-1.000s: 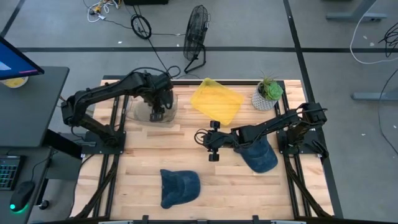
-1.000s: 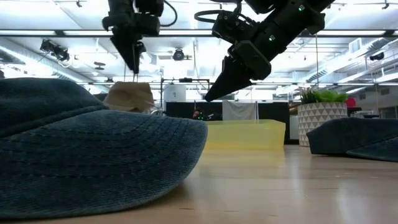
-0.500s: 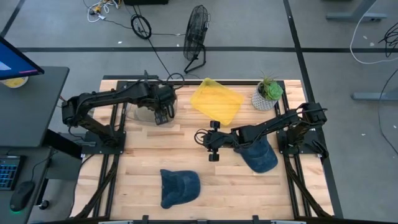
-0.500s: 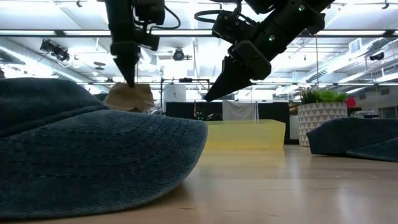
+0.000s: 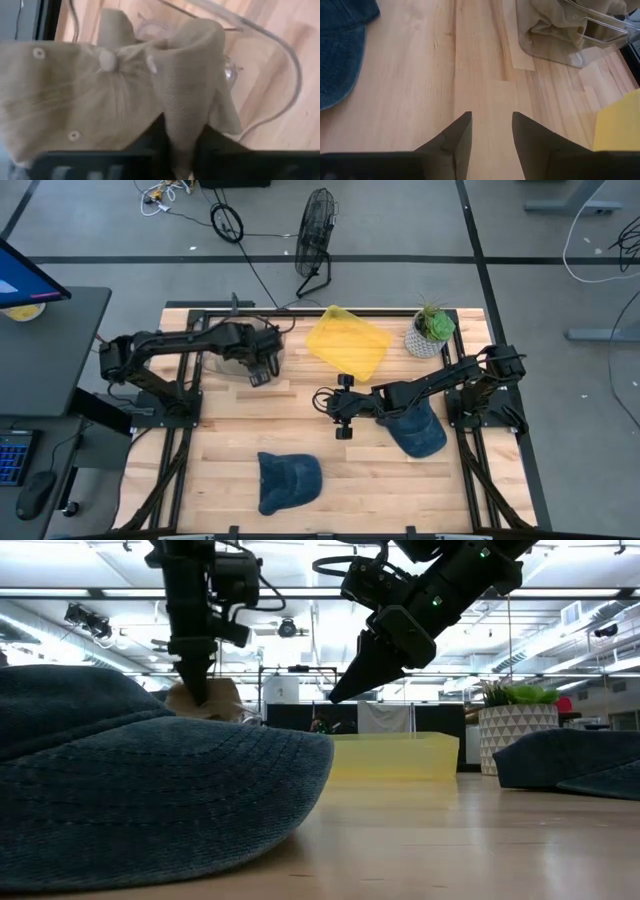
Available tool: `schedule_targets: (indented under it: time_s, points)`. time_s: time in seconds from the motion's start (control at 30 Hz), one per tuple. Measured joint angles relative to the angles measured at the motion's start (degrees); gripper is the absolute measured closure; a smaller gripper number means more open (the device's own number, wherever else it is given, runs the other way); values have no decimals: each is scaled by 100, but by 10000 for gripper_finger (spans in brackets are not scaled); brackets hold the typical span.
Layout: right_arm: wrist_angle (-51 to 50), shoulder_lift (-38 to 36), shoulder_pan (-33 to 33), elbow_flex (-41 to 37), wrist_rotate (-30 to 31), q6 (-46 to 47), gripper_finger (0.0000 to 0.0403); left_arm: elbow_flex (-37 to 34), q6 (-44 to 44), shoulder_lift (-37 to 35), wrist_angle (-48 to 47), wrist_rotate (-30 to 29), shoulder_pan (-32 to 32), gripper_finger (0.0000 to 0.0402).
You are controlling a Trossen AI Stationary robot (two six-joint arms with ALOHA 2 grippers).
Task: Pick & Place hat
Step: Put the brown cap into the transparent bin
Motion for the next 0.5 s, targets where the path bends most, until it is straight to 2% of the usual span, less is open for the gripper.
schedule_targets:
  time_s: [0.07,0.13,0.37,0.5]
  points:
    - [2,0,0,0,0,0,259,57,173,0,-14,-66,-46,386]
    - [2,0,0,0,0,0,259,182,422,-6,-26,-240,-120,386]
    - [2,0,0,0,0,0,259,312,2332,-16,-480,-302,-609,393]
    - [2,0,0,0,-1,0,259,145,2533,-20,-685,-311,-815,390]
